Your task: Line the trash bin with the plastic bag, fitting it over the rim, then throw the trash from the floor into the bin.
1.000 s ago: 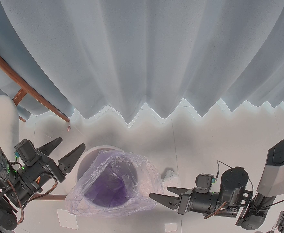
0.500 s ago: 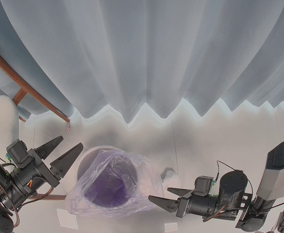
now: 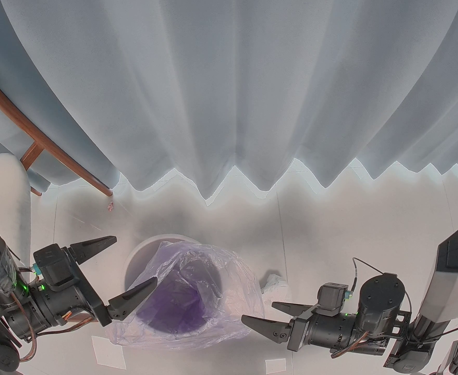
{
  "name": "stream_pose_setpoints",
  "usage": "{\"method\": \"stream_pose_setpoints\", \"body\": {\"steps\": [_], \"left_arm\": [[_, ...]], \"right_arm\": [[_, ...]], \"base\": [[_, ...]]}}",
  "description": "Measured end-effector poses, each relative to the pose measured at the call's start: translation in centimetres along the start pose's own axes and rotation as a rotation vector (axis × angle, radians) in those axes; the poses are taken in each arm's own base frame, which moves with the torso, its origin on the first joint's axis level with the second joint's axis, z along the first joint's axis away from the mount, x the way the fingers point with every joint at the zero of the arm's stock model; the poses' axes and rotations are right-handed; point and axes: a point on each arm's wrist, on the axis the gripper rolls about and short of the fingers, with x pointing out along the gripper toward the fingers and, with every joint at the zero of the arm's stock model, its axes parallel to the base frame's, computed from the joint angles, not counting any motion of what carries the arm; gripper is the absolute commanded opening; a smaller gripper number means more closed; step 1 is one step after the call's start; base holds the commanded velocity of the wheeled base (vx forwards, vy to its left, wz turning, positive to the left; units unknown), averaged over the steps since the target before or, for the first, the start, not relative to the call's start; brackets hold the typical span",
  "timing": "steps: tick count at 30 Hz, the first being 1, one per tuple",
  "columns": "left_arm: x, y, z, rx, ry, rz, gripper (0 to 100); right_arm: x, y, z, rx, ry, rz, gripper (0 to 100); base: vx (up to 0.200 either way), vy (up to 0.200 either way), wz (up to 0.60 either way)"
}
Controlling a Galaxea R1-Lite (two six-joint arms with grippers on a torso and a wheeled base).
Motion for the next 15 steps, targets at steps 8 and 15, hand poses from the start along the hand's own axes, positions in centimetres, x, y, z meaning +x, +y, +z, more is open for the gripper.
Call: {"method": "stream_pose_setpoints", "body": {"steps": [8, 15], "left_arm": [[0.93, 0.32, 0.06, 0.080, 0.098, -0.020, 100], [0.81, 0.54, -0.55, 0.114, 0.168, -0.011, 100]], "right_arm": [[-0.07, 0.02, -0.01, 0.000, 0.000, 0.000, 100], [-0.03, -0.03, -0.07, 0.000, 0.003, -0.001, 100]], "base": [[0.000, 0.000, 0.00], [0.000, 0.000, 0.00]]}}
